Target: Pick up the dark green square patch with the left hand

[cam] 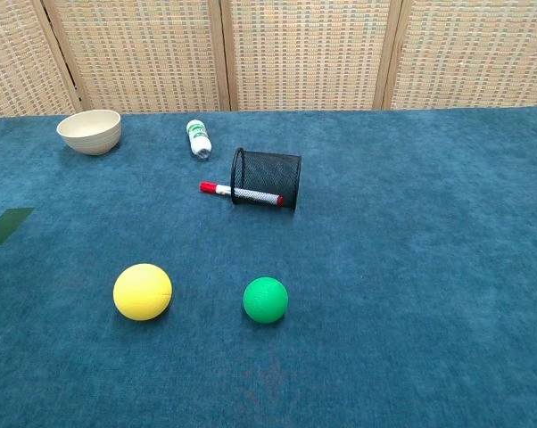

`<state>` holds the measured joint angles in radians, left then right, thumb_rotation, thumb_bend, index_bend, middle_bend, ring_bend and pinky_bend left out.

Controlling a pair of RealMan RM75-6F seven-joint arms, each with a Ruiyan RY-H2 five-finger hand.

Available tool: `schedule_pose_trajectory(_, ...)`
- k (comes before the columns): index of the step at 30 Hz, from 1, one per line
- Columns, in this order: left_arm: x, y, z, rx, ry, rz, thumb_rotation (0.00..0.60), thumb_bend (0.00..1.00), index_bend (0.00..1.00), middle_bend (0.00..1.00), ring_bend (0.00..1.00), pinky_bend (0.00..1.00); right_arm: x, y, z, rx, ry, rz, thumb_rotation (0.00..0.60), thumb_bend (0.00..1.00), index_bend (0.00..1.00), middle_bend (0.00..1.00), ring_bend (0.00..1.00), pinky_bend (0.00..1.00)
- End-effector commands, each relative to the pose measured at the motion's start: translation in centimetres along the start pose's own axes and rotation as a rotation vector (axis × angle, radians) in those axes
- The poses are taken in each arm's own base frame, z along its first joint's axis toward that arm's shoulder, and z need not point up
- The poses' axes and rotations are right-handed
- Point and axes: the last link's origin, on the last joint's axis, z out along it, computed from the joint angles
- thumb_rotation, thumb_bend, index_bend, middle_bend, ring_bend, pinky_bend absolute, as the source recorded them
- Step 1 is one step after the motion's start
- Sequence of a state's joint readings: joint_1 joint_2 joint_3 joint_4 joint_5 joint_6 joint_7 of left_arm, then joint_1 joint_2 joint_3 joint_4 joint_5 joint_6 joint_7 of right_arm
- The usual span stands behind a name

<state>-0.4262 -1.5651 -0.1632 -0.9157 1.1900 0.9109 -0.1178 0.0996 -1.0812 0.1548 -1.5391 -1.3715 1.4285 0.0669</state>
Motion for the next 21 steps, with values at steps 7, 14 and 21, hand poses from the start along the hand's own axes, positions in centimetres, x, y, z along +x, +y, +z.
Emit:
schedule_pose_trajectory(7, 0.0, -0.2, 0.9, 0.017, 0.037, 0.005, 0.6, 0.23, 0.38, 0.0, 0.0, 0.0, -0.1, -0.1, 0.0, -0.001, 0.001, 0.0, 0.6, 0.0, 0.0, 0.0, 0.0, 0.0)
schedule_pose_trajectory(14, -0.6, -0.1, 1.2, 0.018, 0.038, 0.012, 0.6, 0.22, 0.38, 0.0, 0.0, 0.0, -0.2, -0.1, 0.0, -0.002, -0.002, -0.002, 0.6, 0.0, 0.0, 0.0, 0.0, 0.0)
schedule_pose_trajectory(21, -1.0, 0.3, 1.5, 0.012, 0.035, 0.021, 0.6, 0.23, 0.38, 0.0, 0.0, 0.0, -0.2, -0.1, 0.0, -0.005, -0.005, -0.002, 0.6, 0.0, 0.0, 0.0, 0.0, 0.0)
